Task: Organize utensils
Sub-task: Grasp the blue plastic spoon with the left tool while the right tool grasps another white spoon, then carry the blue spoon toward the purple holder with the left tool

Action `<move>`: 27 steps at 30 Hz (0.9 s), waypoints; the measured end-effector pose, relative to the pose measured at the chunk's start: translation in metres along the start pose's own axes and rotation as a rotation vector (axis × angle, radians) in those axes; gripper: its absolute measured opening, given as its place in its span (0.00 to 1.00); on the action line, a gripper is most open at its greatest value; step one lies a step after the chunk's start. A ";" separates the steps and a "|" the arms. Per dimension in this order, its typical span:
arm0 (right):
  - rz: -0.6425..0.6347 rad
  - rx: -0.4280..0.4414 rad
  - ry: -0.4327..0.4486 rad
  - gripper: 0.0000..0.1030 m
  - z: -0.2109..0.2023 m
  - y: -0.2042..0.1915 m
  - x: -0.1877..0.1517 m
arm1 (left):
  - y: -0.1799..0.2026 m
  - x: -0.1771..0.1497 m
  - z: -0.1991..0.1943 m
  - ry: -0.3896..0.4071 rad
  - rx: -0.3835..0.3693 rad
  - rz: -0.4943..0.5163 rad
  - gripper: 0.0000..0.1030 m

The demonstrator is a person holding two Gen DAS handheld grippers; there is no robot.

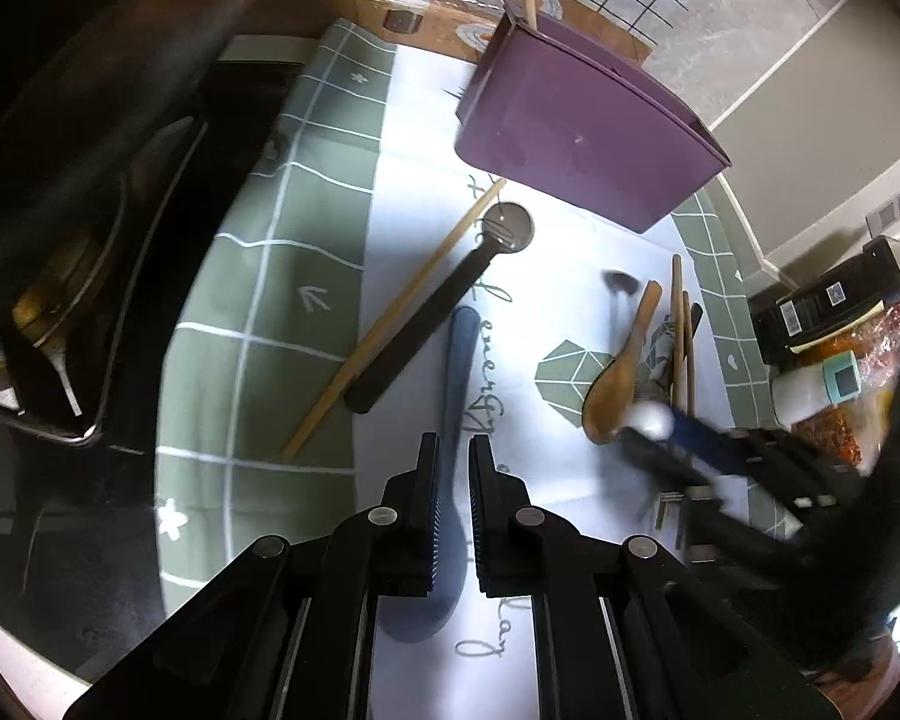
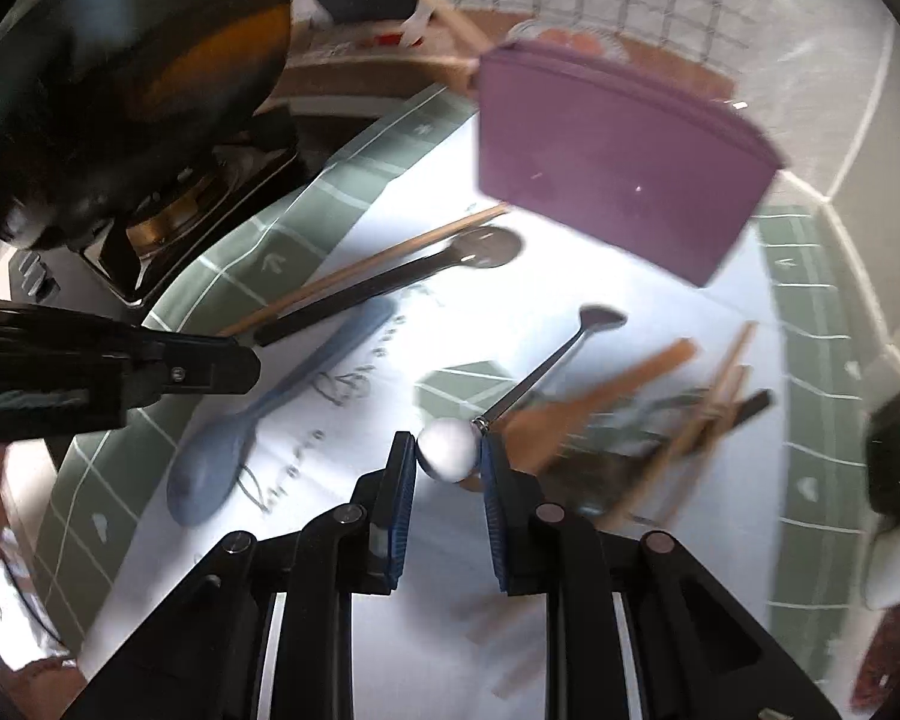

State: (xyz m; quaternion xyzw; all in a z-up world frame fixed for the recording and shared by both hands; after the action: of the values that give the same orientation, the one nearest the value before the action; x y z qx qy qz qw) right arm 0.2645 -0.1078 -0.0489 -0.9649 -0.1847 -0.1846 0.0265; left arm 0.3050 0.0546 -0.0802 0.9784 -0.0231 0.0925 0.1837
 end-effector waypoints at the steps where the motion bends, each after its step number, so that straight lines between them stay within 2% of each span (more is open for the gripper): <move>1: 0.004 -0.007 0.009 0.19 -0.005 0.004 0.000 | 0.003 0.003 0.004 -0.006 0.005 0.006 0.10; 5: 0.027 -0.034 0.098 0.19 -0.044 0.027 0.007 | 0.011 0.013 0.016 -0.025 0.042 0.034 0.10; 9: 0.043 -0.030 0.161 0.19 -0.073 0.045 0.024 | 0.016 0.023 0.028 -0.047 0.120 0.050 0.10; 15: 0.074 0.002 0.178 0.19 -0.088 0.063 0.049 | 0.031 0.039 0.042 -0.095 0.218 0.102 0.13; 18: 0.068 0.012 0.182 0.19 -0.090 0.067 0.057 | 0.040 0.044 0.046 -0.086 0.253 0.145 0.12; 21: 0.053 0.021 0.188 0.19 -0.091 0.067 0.060 | 0.043 0.045 0.044 -0.049 0.240 0.155 0.12; 27: 0.068 0.058 0.198 0.19 -0.094 0.068 0.056 | 0.045 0.037 0.001 0.145 0.117 0.111 0.12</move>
State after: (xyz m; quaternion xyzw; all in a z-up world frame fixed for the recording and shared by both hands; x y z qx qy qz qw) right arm 0.3052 -0.1633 0.0604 -0.9464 -0.1538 -0.2728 0.0787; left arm 0.3379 0.0117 -0.0578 0.9754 -0.0586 0.1741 0.1220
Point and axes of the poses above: each gripper's, at about its wrist camera, not at the fingertips, and z roughly the way its jaws point, y to its right, x to its top, the point moved 1 cm from there along z, roughly the way its jaws point, and after that the axes turned 10 degrees about -y, right-handed, at the moved point
